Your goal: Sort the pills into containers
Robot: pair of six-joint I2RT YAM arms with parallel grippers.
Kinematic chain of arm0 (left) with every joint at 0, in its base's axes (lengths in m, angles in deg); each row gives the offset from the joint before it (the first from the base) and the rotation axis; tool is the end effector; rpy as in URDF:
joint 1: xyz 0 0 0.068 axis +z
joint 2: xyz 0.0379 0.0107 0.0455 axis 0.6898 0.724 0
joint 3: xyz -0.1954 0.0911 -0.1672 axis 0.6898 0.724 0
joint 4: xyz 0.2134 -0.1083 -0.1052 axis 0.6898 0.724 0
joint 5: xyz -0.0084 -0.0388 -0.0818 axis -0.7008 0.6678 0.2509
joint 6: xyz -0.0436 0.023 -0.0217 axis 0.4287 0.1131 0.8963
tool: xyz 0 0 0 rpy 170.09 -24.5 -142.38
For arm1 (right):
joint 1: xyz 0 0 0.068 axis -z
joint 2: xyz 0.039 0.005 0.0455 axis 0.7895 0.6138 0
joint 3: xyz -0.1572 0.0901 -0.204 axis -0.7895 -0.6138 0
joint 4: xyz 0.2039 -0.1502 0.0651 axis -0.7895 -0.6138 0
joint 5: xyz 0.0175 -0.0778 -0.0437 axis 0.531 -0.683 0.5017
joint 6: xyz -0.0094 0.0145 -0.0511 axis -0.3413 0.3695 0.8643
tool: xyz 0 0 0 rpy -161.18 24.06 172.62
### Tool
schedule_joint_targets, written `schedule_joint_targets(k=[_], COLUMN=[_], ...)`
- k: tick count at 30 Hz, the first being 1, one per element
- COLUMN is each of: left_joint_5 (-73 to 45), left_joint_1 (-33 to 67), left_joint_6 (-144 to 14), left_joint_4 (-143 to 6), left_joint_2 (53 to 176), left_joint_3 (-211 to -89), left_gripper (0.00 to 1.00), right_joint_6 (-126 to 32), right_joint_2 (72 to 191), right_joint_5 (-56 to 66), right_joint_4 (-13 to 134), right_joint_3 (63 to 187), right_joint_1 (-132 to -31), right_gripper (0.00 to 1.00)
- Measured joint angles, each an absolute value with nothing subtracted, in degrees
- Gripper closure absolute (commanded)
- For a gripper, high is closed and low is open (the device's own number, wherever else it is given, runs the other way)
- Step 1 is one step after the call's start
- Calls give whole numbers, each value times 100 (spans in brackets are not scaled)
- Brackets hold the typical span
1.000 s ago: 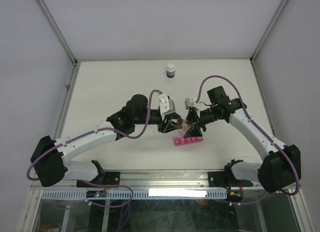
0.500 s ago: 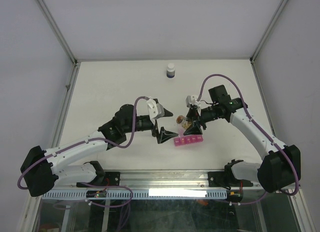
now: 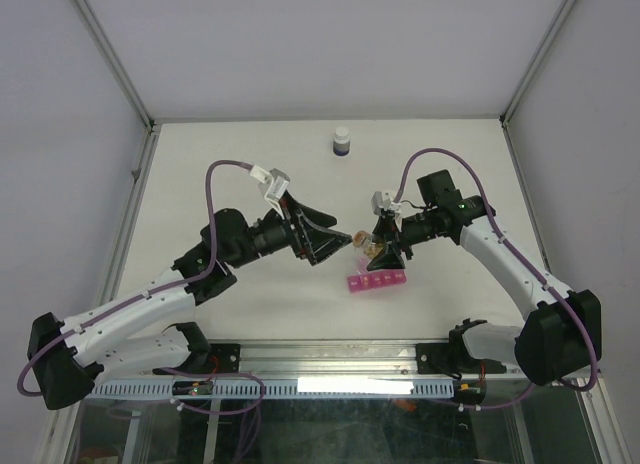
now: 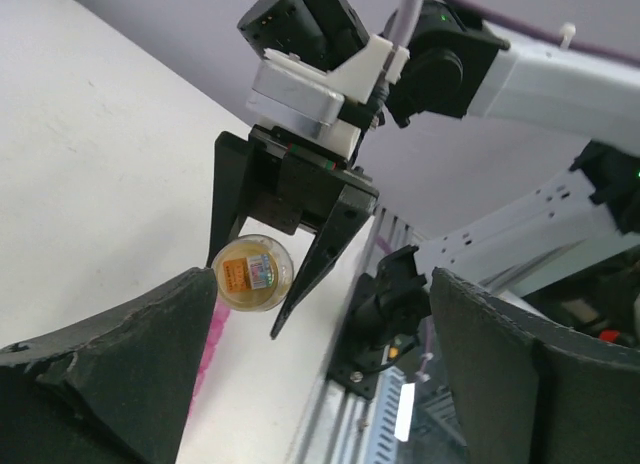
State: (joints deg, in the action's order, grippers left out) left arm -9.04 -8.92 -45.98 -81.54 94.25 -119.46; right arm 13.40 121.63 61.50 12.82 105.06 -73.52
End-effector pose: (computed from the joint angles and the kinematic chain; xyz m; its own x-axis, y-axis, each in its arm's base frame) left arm 0.1330 -0.1868 0.3364 -0.4384 -0.2341 -0.8678 0.7991 0.3405 -0.4956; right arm 0.1990 0.1121 0.2757 -0.0698 -0.4063 -0.9111 -0.9868 -0.1055 0.1226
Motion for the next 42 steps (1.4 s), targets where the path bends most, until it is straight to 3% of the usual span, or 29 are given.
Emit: schedule_joint_targets(k=[12, 25, 33, 38, 42], left_joint_5=[-2213, -2213, -2163, -2080, -2016], left_joint_1=[-1497, -1495, -1491, -1484, -1480], left_joint_6=[-4084, -4128, -4198, -4261, -4353], left_joint_4=[-6220, -5669, -5643, -5641, -5643], left_joint_2=[10573, 11139, 11257, 11294, 11318], left_joint_3=[-13614, -13751, -13769, -13780, -13799], left_gripper=[33, 43, 55, 68, 72], right_joint_6=[1340, 1340, 1342, 1345, 1345], right_joint_2=[12163, 12163, 12163, 12163, 12163], right_joint_5=[6152, 6152, 6152, 6143, 6145], right_joint_4=[1280, 1280, 1280, 1247, 1212], right_joint_3=[10506, 10506, 10506, 10506, 10506], right_joint_1=[-7331, -7322, -7322, -7322, -7311], right_gripper=[100, 100, 100, 100, 100])
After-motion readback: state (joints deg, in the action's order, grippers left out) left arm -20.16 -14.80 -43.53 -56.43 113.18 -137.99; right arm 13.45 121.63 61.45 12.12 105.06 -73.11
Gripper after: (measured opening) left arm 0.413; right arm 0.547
